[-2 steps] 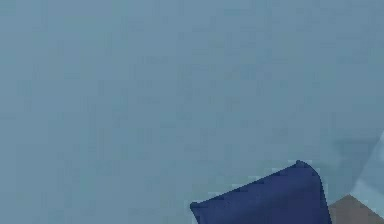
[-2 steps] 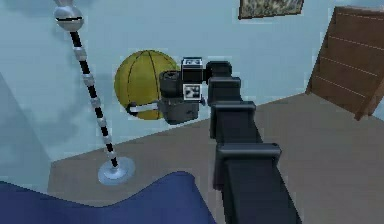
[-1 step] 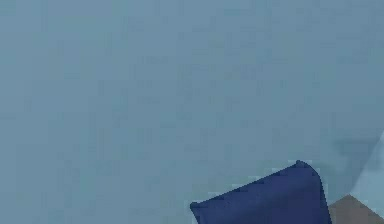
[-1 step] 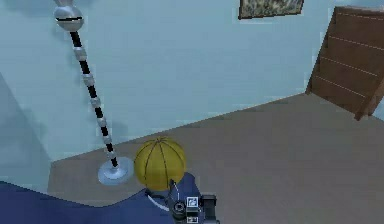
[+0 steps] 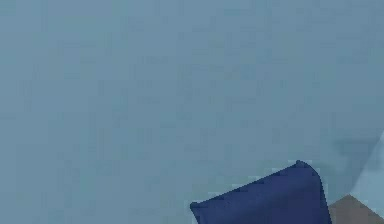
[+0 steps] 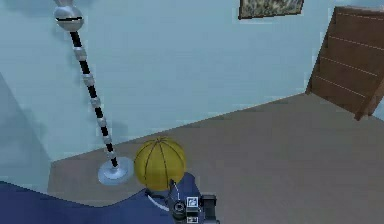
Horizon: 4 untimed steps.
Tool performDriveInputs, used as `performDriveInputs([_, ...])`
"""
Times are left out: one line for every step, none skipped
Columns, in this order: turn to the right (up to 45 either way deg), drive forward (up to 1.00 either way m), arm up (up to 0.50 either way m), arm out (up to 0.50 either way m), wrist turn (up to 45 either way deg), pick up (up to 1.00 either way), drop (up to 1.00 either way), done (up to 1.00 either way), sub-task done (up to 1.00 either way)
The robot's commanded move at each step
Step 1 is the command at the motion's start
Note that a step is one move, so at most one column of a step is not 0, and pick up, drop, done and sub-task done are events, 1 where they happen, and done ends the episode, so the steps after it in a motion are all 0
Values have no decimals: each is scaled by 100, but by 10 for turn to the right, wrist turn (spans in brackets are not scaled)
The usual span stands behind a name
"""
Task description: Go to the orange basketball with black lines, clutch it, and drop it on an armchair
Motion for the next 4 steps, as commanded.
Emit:
performDriveInputs([0, 0, 0, 0, 0, 0, 100, 0, 0])
performDriveInputs([0, 0, 10, 0, 0, 0, 0, 0, 0])
performDriveInputs([0, 0, 0, -8, 0, 0, 0, 0, 0])
performDriveInputs([0, 0, 0, 0, 0, 0, 0, 100, 0])
